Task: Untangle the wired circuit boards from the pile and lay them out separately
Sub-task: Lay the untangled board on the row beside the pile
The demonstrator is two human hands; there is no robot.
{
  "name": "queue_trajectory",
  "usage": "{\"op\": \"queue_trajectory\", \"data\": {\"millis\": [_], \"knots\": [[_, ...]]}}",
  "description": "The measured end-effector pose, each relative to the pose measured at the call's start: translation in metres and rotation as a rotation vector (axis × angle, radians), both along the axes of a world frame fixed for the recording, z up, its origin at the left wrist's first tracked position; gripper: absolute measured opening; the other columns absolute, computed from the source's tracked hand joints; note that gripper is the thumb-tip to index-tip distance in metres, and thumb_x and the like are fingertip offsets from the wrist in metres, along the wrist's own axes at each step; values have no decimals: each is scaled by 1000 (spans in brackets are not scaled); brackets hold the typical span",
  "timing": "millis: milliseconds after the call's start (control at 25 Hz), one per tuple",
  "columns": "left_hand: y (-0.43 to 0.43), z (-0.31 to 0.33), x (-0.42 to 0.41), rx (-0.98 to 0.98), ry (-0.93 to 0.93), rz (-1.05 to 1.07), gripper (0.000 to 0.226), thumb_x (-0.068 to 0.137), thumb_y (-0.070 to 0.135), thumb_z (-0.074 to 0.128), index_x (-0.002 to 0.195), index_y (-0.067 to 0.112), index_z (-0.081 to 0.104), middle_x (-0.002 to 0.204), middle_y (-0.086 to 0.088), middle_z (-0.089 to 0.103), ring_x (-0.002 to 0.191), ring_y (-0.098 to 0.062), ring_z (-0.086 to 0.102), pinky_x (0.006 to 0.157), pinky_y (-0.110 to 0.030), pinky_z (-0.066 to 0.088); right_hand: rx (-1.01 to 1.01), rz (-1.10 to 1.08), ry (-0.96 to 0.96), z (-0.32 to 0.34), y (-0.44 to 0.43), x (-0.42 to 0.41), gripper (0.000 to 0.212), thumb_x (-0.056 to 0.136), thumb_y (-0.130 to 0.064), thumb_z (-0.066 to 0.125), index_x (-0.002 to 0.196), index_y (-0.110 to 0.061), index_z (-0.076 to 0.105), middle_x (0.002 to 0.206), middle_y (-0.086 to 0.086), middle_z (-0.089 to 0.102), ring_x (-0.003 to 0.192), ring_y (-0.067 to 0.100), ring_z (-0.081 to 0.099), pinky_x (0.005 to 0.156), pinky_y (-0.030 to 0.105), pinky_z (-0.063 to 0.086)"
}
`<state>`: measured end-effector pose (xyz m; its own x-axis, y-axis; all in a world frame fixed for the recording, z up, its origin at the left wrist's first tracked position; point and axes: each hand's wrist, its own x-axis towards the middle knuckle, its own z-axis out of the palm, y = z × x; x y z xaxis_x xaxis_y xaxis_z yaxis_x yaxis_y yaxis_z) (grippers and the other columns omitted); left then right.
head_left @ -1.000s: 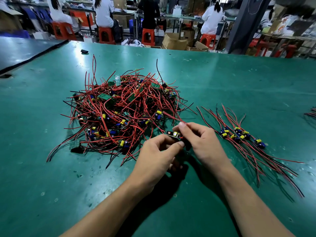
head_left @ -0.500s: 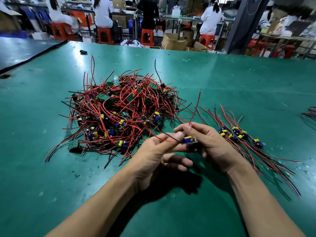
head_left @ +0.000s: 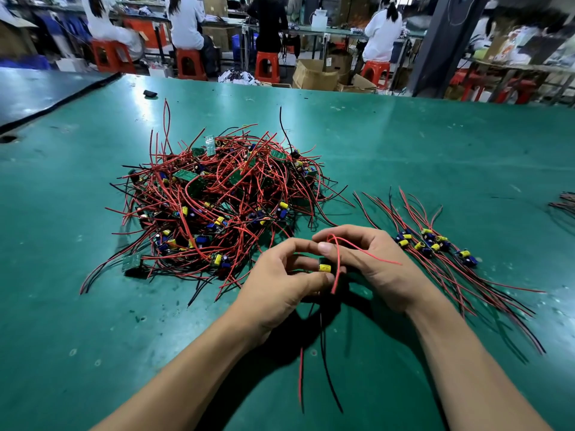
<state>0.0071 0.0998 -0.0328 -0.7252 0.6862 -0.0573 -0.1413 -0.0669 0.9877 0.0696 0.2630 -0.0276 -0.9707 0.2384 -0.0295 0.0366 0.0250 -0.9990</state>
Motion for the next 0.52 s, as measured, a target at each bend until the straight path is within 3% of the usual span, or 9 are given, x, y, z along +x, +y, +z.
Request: {"op": "queue_trajectory", "data": {"millis": [120,280,440,520], "knots": [[-1,1,-3,-58,68,67,30,78,-5,75,101,12,69,98,-20,72,93,-44,69,87,-57,55,18,-56,28,-2,0,1,16,83,-28,81,95,-18,77,82,1,72,69,13,63,59,26,51],[-2,1,-7,-44,19,73,31,68,3,78,96,11,69,98,-25,68,92,-41,71,87,-55,57,17,-107,8,-2,-1,-2,17,79,-32,81,88,-18,77,76,4,67,65,16,59,65,33,46],[-2,0,-9,-2,-94,9,9,84,4,72,85,6,64,75,-12,70,67,-25,72,63,-32,60,-5,-66,-20,-3,-7,-3,20,72,-37,83,79,-20,74,69,2,59,59,9,48,53,20,37],[-4,0,-12,-17,-99,0,7,85,4,71,88,4,64,72,-9,70,62,-18,69,58,-26,58,-56,-63,-24,-4,-11,-4,21,71,-34,84,78,-18,73,72,8,57,63,15,46,54,23,36]]}}
